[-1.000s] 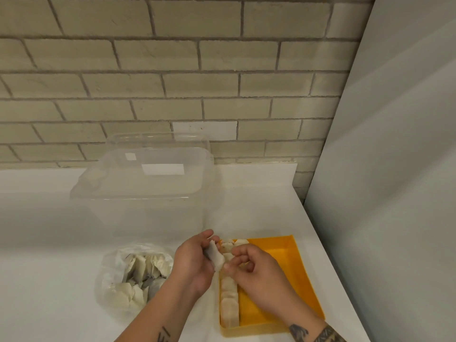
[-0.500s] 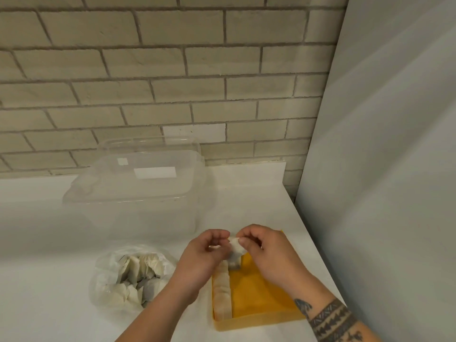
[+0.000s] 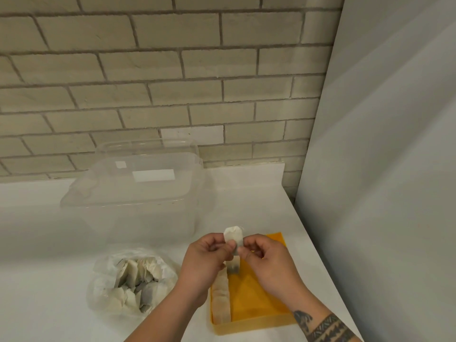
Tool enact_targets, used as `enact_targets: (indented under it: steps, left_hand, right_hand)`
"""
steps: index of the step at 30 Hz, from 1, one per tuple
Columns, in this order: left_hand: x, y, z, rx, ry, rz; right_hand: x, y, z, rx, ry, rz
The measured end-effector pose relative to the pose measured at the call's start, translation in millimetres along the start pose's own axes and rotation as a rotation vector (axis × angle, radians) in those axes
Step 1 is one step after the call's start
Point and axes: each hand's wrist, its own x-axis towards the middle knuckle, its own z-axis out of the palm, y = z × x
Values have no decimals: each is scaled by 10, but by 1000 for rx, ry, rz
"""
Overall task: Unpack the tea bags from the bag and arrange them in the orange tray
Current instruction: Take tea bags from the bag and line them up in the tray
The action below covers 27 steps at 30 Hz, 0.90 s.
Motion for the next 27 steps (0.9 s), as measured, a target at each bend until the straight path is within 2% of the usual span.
enact_targets:
  steps: [4,8,11,15,27]
  left_hand:
    - [83,-99,-90,54,77,36]
    - [201,-263,-221,332,247,52]
    - [257,-432,-273,507,168,-55]
    - [279,-516,-268,515,89,-173]
    - [269,-517,-291,526,89,-145]
  right_hand:
    - [68,130,-38,-14,61,51]
    - [124,336,-61,-178,49,167]
    - [141,490,10,-280,-46,224]
    - [170,582,183,-305,-101,293]
    - [284,613,370,-352,-33,327]
